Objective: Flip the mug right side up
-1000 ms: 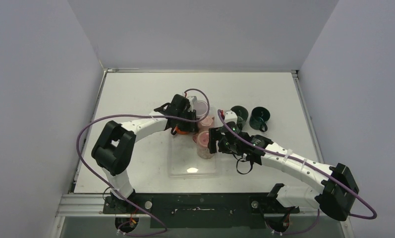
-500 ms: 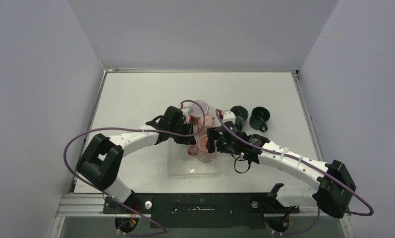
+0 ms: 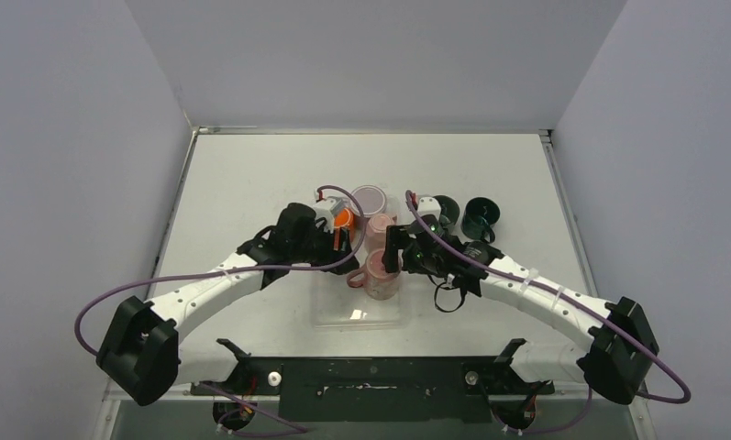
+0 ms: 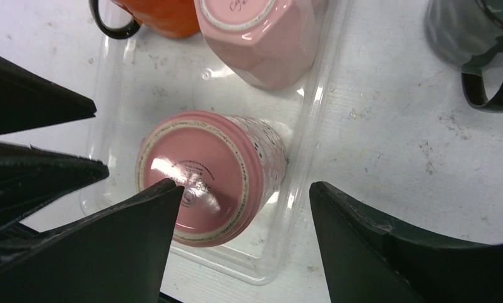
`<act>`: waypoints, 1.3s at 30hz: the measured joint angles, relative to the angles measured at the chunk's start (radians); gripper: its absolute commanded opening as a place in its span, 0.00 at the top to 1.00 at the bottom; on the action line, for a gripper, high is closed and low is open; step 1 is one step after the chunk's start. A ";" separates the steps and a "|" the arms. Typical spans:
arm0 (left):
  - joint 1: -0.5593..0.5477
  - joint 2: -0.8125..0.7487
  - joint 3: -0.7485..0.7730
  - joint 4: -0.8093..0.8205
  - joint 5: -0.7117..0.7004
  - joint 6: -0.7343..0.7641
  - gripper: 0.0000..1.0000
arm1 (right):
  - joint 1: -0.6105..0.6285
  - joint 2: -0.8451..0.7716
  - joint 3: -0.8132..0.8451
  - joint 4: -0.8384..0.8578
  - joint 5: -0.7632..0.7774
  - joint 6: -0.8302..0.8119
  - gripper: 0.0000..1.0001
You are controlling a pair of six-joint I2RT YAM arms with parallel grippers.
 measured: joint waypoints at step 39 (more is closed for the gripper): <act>-0.134 0.320 0.273 -0.252 0.154 0.858 0.61 | -0.210 -0.178 -0.018 -0.079 -0.034 0.090 0.23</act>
